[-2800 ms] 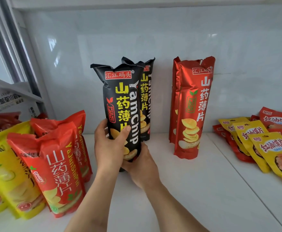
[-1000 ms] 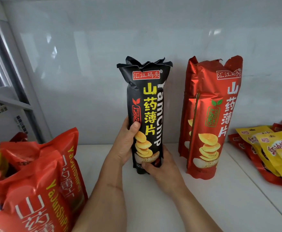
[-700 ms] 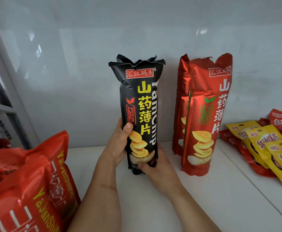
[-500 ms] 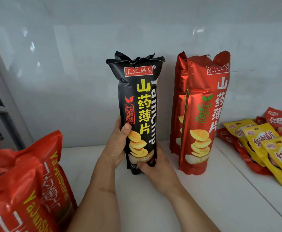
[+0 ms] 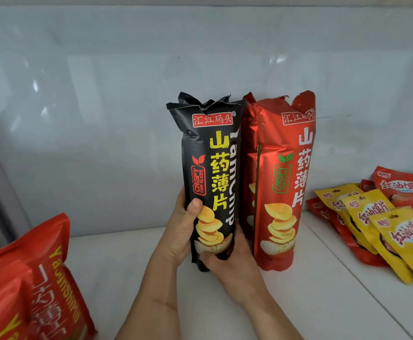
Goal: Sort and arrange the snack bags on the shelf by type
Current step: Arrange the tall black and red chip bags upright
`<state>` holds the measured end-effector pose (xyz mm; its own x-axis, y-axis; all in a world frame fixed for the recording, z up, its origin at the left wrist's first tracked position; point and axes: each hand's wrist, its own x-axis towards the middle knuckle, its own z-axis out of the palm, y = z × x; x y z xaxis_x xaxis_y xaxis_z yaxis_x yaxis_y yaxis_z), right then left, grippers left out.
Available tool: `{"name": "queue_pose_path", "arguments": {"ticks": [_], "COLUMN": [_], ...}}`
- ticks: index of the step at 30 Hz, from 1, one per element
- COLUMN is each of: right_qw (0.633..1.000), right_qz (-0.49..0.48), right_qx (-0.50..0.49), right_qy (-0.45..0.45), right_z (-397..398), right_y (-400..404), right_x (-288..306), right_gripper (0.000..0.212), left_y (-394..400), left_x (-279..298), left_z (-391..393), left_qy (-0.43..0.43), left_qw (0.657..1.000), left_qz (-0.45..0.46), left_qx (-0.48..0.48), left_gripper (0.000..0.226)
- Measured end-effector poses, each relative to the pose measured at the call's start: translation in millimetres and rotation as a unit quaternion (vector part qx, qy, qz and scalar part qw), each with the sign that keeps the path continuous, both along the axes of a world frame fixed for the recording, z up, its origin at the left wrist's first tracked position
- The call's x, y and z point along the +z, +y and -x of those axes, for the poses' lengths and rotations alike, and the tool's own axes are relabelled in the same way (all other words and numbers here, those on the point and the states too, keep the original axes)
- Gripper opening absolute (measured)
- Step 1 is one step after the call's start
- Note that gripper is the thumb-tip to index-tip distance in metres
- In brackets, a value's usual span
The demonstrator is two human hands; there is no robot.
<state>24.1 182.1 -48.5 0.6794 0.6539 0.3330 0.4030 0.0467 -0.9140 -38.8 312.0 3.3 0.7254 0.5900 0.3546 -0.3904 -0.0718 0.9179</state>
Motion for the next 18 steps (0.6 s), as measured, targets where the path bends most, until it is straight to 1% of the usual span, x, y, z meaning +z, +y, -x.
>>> {"name": "queue_pose_path", "arguments": {"ticks": [5, 7, 10, 13, 15, 18], "right_qw": [0.999, 0.998, 0.997, 0.996, 0.996, 0.996], "right_qz": [0.009, 0.012, 0.021, 0.028, 0.032, 0.035], "right_qx": [-0.048, -0.060, -0.066, -0.066, -0.072, -0.077], "right_qy": [-0.020, -0.030, -0.042, -0.048, -0.042, -0.028], "right_z": [4, 6, 6, 7, 7, 7], "right_y": [3, 2, 2, 2, 4, 6], "right_x": [-4, -3, -3, -2, -2, -3], "right_gripper": [0.099, 0.099, 0.097, 0.099, 0.100, 0.095], "left_y": [-6, -8, -5, -7, -9, -13], "left_x": [-2, -2, -5, -6, -9, -17], "left_z": [-2, -4, -5, -3, -1, 4], "left_qy": [0.001, 0.000, 0.004, 0.005, 0.013, 0.037], "left_qw": [1.000, 1.000, 1.000, 1.000, 0.999, 0.999], "left_qz": [-0.003, 0.000, 0.001, 0.007, 0.013, 0.021], "left_qx": [0.003, -0.002, 0.006, 0.017, 0.030, 0.026], "left_gripper": [0.117, 0.118, 0.112, 0.111, 0.113, 0.119]}}
